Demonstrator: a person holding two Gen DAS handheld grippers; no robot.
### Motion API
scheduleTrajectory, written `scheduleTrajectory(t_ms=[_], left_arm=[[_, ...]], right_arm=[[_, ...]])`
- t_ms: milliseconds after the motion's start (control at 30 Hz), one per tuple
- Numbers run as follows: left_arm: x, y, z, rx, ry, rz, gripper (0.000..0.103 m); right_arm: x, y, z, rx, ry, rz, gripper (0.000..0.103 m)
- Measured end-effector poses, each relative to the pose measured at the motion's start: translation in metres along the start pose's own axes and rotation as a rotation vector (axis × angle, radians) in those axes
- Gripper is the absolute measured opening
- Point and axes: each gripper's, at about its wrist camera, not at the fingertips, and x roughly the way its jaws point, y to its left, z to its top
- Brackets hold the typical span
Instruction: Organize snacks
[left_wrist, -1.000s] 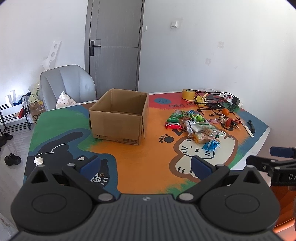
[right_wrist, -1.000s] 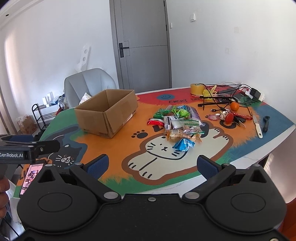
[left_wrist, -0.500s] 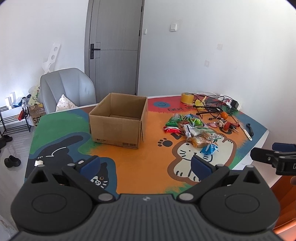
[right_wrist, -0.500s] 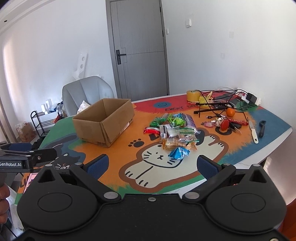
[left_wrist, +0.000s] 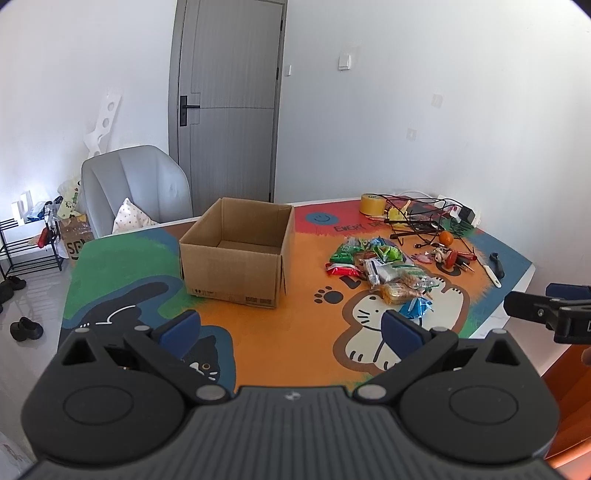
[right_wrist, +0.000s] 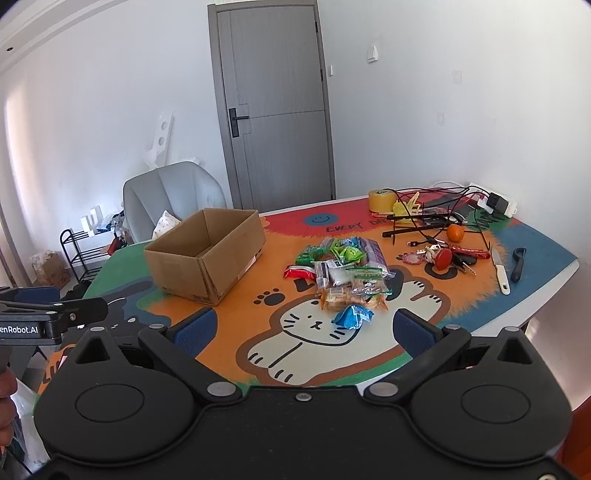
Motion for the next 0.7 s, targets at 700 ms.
scheduleTrajectory(t_ms=[700], left_arm=[[0.002, -0.002, 0.012, 0.034, -0.012, 0.01, 0.103]], right_arm=[[0.006, -0.004, -0.001, -0.002, 0.019, -0.001, 0.103]])
